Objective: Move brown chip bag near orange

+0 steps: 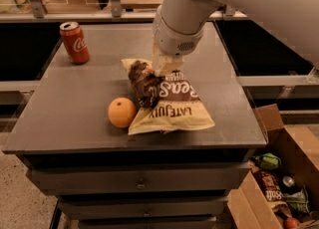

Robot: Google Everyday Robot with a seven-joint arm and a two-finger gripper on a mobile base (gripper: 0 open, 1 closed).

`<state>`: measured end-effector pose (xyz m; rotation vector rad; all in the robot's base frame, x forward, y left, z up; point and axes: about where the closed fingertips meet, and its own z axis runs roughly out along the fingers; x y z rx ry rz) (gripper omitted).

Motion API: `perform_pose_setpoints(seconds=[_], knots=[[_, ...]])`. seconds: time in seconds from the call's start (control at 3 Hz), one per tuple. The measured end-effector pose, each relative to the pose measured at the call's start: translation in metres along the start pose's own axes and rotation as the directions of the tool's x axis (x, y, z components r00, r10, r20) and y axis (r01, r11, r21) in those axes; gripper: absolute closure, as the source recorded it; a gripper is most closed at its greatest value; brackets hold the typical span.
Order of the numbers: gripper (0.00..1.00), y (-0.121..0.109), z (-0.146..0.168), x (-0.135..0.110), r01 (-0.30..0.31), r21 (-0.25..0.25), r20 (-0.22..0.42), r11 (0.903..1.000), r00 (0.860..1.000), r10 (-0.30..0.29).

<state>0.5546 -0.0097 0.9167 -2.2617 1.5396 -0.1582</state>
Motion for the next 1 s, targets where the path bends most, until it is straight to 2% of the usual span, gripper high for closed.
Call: perform_pose_setpoints(seconds=[0.33,0.67,1.0], knots=[[0.12,0.0022,0.0027,-0.0003,-0.003,-0.006,0.003,1.0,1.0,0.003],[0.0,0.0051,0.0037,0.0004,-0.012,-0.01,0.003,0.9999,1.0,0.012],[0.0,0.0051,0.0037,0.0004,-0.012,-0.01,0.003,0.9999,1.0,0.012]])
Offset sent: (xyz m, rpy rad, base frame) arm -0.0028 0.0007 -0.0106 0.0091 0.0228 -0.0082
